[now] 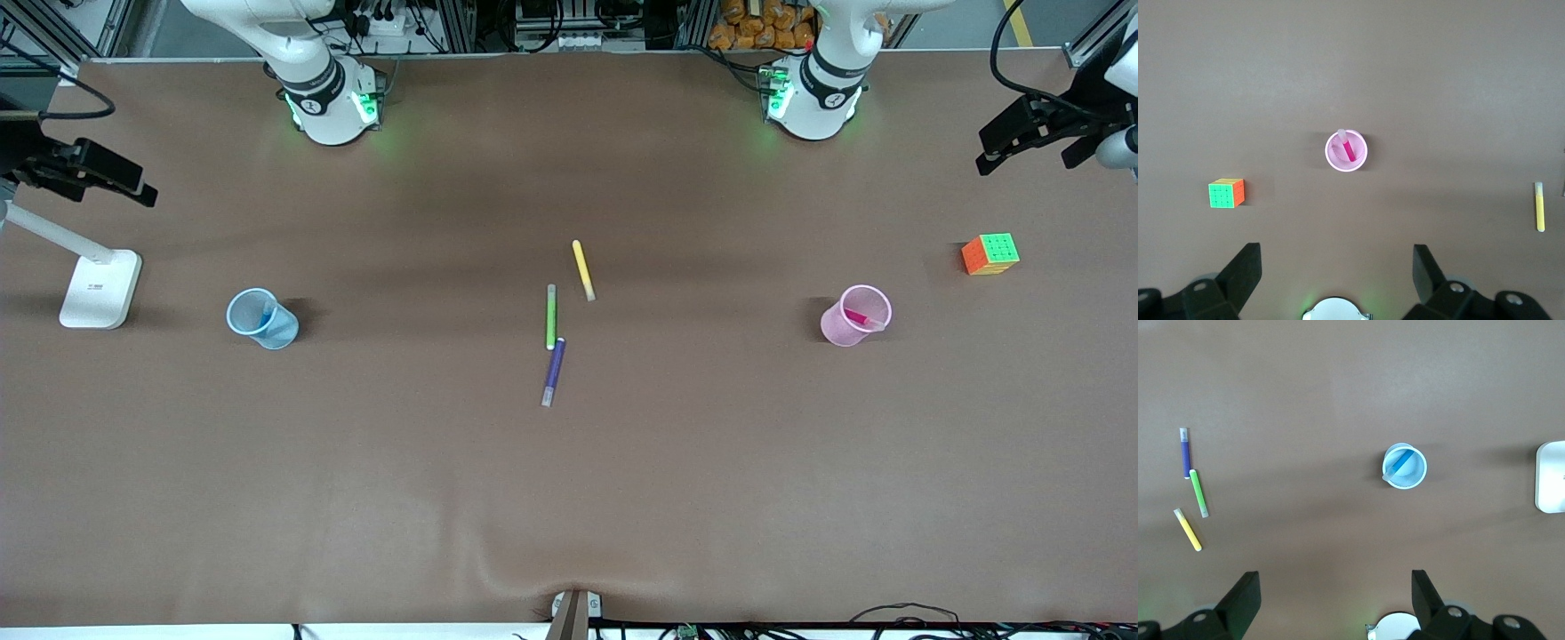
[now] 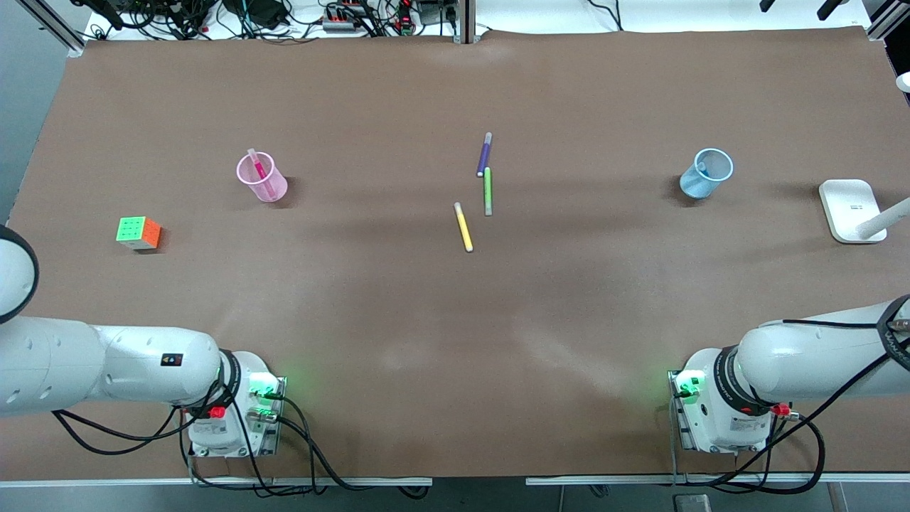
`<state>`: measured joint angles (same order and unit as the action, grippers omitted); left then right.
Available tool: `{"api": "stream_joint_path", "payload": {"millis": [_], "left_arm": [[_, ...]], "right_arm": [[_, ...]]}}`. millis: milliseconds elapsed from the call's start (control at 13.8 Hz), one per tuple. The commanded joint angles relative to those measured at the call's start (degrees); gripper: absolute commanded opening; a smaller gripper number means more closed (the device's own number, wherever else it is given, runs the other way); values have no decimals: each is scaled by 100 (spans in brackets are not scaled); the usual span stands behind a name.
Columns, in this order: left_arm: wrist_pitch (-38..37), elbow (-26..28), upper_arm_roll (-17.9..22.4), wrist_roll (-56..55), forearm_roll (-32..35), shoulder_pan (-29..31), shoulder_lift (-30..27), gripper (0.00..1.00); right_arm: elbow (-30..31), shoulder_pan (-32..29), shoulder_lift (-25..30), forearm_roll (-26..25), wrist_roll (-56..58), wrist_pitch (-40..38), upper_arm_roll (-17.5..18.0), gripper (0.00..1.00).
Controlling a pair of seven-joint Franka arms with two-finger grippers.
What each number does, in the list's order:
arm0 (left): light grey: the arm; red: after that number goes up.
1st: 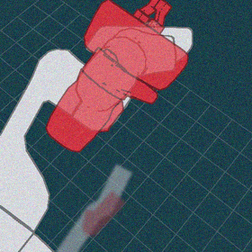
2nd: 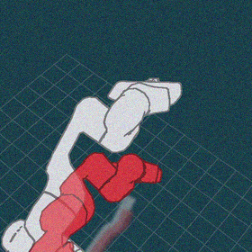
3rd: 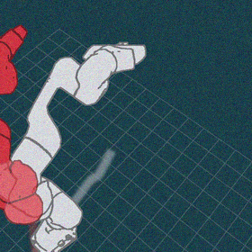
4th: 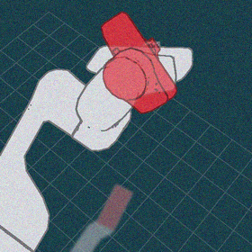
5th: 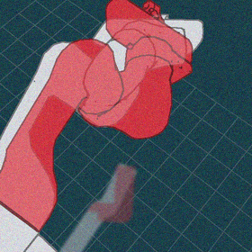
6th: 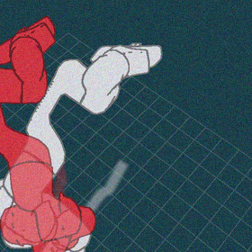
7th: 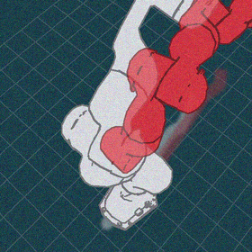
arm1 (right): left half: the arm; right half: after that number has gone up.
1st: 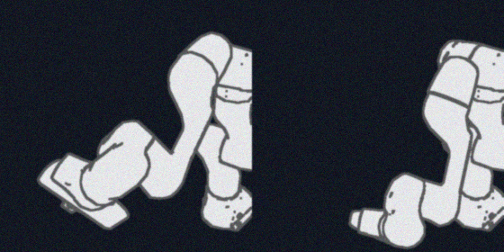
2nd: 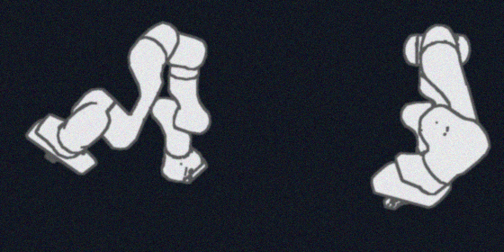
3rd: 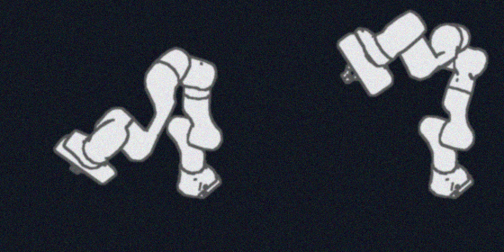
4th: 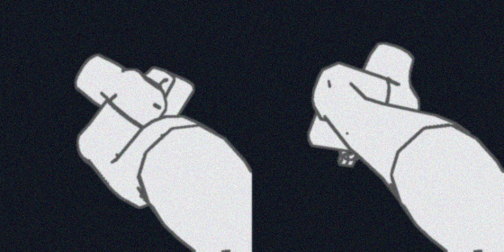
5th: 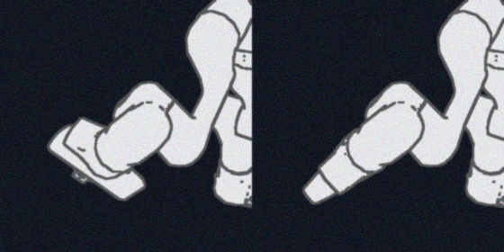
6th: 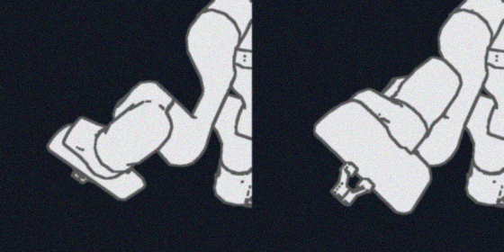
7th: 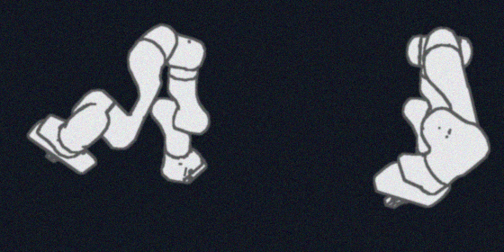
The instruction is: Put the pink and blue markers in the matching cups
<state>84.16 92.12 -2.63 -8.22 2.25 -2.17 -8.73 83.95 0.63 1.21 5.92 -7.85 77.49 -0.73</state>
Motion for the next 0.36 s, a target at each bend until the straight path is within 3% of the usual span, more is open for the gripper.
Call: {"api": "stream_joint_path", "payload": {"millis": [0,290], "left_arm": [[-23,-150,16,102,-67,24,82,100],[-40,-141,16,110,-67,15,90,100]], "right_arm": [[200,-63,222,-117,-24,90,73,100],[165,-63,213,-819,337,108,399,100]]}}
